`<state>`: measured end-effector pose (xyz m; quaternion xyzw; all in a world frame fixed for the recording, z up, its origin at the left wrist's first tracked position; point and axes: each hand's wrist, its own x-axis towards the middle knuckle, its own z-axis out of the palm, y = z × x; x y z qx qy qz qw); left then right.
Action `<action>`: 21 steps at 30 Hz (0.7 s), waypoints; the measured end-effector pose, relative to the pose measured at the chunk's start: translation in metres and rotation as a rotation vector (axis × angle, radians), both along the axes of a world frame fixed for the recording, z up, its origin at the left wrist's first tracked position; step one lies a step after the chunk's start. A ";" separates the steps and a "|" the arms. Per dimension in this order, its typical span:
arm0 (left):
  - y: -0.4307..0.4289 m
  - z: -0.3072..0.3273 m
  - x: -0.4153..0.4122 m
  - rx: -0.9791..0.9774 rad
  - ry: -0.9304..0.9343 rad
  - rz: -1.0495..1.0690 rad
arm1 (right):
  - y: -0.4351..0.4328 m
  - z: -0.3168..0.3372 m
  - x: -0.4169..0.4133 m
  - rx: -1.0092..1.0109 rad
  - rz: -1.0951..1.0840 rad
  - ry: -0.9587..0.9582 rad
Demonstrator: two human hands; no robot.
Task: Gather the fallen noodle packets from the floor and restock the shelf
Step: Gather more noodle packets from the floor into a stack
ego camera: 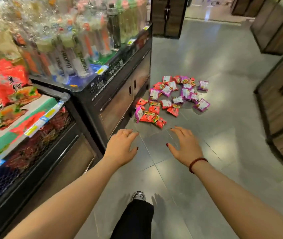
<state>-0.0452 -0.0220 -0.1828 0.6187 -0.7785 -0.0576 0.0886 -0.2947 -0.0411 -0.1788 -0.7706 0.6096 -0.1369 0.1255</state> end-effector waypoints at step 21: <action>-0.386 -0.030 -0.021 0.134 0.015 -0.056 | -0.356 -0.026 -0.044 0.130 -0.067 0.072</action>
